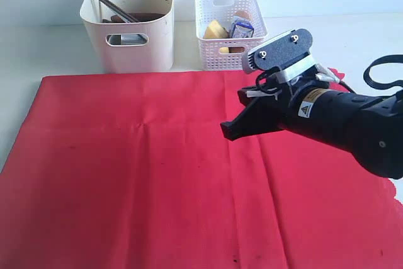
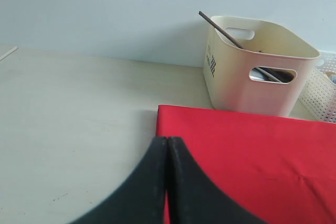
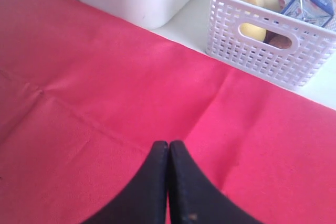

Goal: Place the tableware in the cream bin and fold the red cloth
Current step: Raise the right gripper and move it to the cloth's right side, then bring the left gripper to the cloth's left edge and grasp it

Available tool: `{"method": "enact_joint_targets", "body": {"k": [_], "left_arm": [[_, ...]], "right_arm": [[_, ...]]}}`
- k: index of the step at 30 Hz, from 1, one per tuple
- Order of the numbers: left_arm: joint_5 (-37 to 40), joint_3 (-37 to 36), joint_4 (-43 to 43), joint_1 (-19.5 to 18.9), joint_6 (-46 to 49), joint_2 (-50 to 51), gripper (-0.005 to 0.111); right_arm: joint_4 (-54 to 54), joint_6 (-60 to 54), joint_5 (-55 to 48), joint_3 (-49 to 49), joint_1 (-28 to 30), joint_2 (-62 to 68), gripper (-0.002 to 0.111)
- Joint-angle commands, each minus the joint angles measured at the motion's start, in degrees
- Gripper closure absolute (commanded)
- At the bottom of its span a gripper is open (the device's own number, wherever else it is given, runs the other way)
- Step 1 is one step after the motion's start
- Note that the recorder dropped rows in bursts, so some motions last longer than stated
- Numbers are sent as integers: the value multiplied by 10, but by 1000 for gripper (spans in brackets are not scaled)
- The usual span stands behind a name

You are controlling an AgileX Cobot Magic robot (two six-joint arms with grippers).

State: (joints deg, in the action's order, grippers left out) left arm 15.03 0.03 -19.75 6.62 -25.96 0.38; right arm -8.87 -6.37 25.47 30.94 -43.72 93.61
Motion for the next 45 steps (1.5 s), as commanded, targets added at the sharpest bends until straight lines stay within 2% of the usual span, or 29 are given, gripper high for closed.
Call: {"method": "enact_joint_targets", "body": {"k": [1, 6, 15, 23, 31, 35, 41, 45], "left_arm": [[-11, 0, -1, 0, 3, -4, 105], [-84, 0, 50, 0, 0, -4, 105], [-171, 0, 50, 0, -2, -4, 105], [-138, 0, 50, 0, -2, -4, 105], [-136, 0, 50, 0, -2, 8, 105], [-160, 0, 54, 0, -2, 102, 105], [-253, 0, 49, 0, 2, 343, 105], [-284, 39, 49, 0, 2, 526, 103]], "right_arm": [[-1, 5, 25, -5, 1, -3, 108], [-1, 4, 28, -5, 1, -3, 108], [-1, 4, 29, -5, 1, -3, 108], [-1, 4, 29, -5, 1, -3, 108], [-1, 4, 16, -5, 1, -3, 108], [-1, 4, 16, -5, 1, -3, 108], [-1, 4, 13, -5, 1, -3, 108], [0, 4, 11, -5, 1, -3, 108]]}}
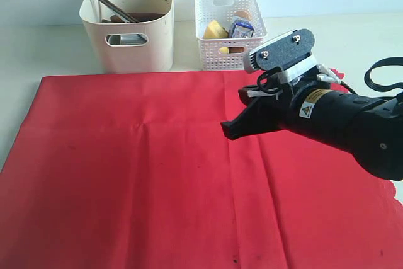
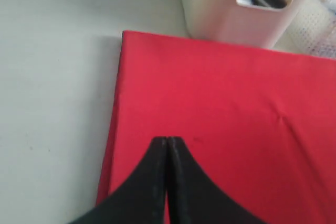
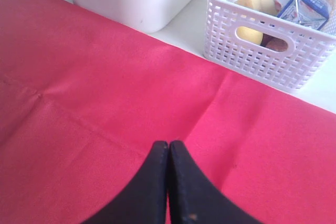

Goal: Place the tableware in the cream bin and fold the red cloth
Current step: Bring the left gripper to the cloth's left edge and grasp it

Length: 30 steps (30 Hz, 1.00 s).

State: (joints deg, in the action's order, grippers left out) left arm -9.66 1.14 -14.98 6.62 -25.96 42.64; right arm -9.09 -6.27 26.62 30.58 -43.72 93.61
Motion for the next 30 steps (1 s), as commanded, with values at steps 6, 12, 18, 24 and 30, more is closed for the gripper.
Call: {"method": "enact_joint_targets", "body": {"k": [6, 12, 18, 24, 30], "left_arm": [[-161, 77, -28, 0, 2, 351, 59], [-192, 144, -49, 0, 5, 494, 6], [-172, 177, -35, -5, 62, 548, 1], [-140, 177, -35, -50, 76, 525, 1], [-171, 177, -59, -67, 81, 557, 2]], "right_arm": [[2, 3, -16, -1, 1, -3, 108], [2, 2, -21, -1, 1, -3, 108], [2, 2, -21, -1, 1, -3, 108], [2, 2, -21, -1, 1, -3, 108], [2, 2, -21, -1, 1, -3, 108]]}}
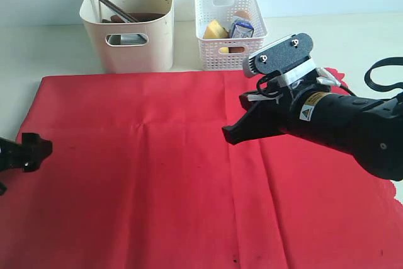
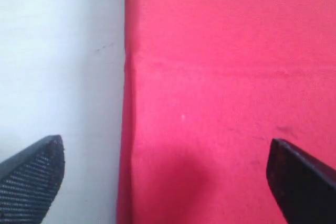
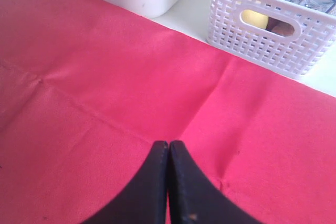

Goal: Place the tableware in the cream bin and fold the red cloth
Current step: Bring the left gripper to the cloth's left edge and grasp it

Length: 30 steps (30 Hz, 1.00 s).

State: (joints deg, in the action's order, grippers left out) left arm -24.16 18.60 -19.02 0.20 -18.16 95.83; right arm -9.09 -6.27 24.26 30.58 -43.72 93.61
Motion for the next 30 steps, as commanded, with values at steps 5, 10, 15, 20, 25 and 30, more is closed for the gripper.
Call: {"method": "enact_joint_targets", "body": {"k": [5, 10, 15, 20, 25, 30], "left_arm": [[-55, 2, -56, -2, -8, 54, 2], [-81, 2, -56, -2, -1, 69, 2], [-81, 2, -56, -2, -1, 69, 2], [-81, 2, -56, -2, 5, 69, 2], [-81, 2, -56, -2, 6, 69, 2], [-85, 2, -56, -2, 6, 69, 2]], "right_arm": [[2, 2, 3, -1, 1, -3, 108], [2, 2, 3, -1, 1, -3, 108], [2, 2, 3, -1, 1, -3, 108], [2, 2, 5, -1, 1, -3, 108], [2, 2, 6, -1, 1, -3, 108], [2, 2, 6, -1, 1, -3, 108]]}}
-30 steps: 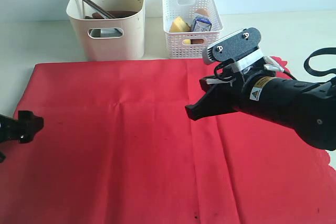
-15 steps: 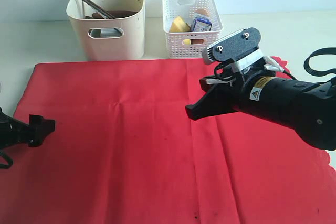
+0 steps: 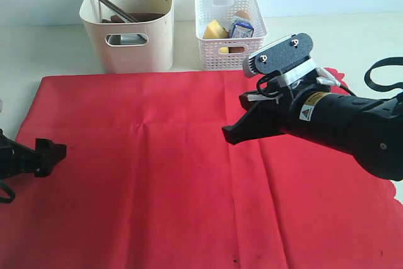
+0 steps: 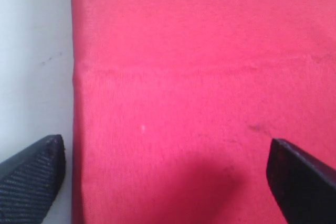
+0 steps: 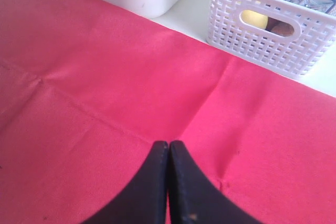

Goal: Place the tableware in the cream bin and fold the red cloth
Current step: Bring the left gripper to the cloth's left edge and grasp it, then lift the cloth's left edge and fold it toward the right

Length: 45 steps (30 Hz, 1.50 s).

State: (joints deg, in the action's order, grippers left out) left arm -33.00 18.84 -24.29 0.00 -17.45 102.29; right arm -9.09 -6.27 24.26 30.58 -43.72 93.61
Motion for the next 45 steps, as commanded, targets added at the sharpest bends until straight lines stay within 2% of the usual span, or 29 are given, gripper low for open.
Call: {"method": "enact_joint_targets", "body": {"k": [1, 17, 20, 22, 24, 32, 33, 37, 39, 45], "left_arm": [[2, 0, -3, 0, -1, 4, 2], [-1, 0, -3, 0, 5, 4, 2], [-1, 0, -3, 0, 7, 4, 6], [2, 0, -5, 0, 7, 4, 13], [2, 0, -5, 0, 8, 4, 26], [1, 0, -4, 0, 8, 4, 100], [1, 0, -3, 0, 8, 4, 107], [30, 8, 0, -6, 22, 1, 106], [89, 27, 1, -13, 22, -9, 106], [267, 98, 6, -40, 16, -61, 107]], "right_arm": [[2, 2, 6, -1, 1, -3, 108], [2, 2, 6, -1, 1, -3, 108], [2, 2, 6, -1, 1, -3, 108], [2, 2, 6, -1, 1, -3, 108], [2, 2, 6, -1, 1, -3, 108], [2, 2, -17, -1, 1, -3, 108], [2, 2, -20, -1, 1, -3, 108], [2, 2, -45, -1, 1, -3, 108], [2, 2, -78, 8, 1, -2, 108], [2, 2, -268, 79, 1, 22, 108]]}}
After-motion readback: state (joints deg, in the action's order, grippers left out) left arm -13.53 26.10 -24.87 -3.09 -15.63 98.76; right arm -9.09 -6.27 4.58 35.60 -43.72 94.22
